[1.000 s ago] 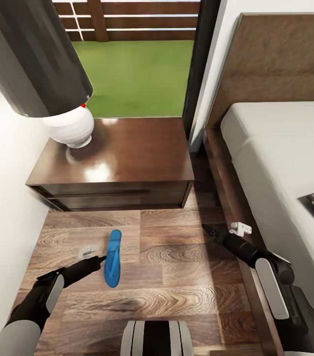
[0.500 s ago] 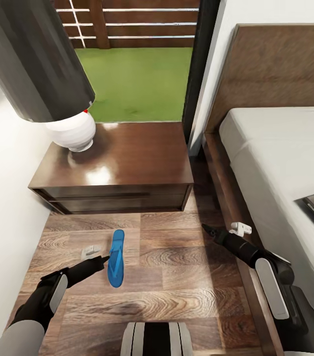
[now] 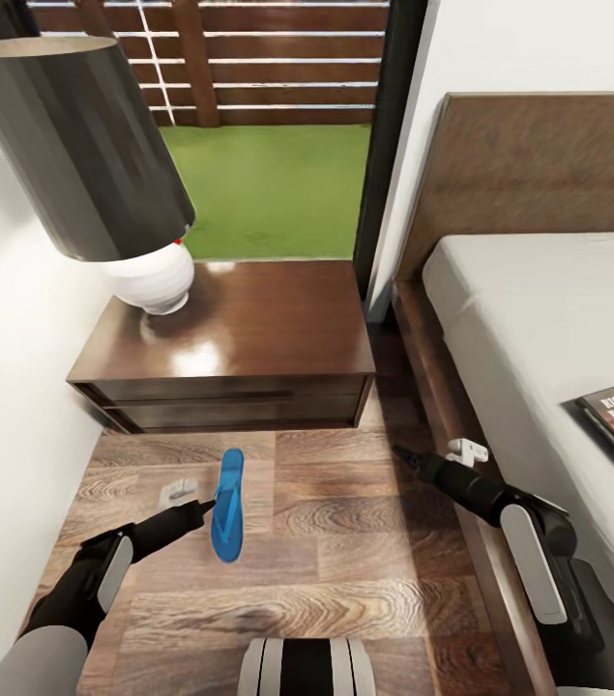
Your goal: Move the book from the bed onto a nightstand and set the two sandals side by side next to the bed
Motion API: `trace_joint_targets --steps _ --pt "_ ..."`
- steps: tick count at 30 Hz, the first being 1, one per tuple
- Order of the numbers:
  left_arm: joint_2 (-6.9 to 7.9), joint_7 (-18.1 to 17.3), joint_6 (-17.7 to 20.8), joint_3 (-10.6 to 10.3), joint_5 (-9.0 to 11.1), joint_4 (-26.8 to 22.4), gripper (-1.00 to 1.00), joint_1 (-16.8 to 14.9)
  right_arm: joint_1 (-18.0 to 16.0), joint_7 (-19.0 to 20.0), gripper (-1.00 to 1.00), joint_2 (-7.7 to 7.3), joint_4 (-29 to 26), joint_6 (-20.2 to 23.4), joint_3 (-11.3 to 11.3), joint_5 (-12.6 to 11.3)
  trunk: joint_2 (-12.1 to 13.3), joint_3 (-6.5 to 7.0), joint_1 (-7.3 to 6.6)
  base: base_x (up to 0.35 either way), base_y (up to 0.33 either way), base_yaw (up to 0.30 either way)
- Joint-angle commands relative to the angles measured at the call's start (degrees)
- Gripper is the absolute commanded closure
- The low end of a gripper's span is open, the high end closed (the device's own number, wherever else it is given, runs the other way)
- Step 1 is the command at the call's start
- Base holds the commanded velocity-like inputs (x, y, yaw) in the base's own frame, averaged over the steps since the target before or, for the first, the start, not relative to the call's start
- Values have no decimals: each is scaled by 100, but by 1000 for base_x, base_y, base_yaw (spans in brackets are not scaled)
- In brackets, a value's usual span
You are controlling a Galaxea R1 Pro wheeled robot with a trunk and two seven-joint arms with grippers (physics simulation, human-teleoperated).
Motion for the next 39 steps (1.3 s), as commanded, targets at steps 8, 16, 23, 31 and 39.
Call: trace_joint_targets --steps 8,16,23,31,39 --pt "-68 -12 47 9 20 -2 100 -2 -3 30 -100 7 10 727 -20 44 10 174 -21 0 0 0" --pt "-72 -24 636 0 16 -10 100 -2 -3 30 -100 16 48 1342 -4 37 20 352 -42 0 0 0" --pt "-130 -7 700 3 10 -6 100 -2 -3 36 -100 28 50 1355 8 2 68 503 -79 0 0 0" --pt "-198 7 697 8 11 125 100 -2 -3 34 -100 359 71 1324 121 2 389 646 -255 0 0 0" --pt "-271 39 674 -2 -11 412 100 -2 -3 30 -100 388 76 1323 953 -8 710 790 -431 0 0 0"
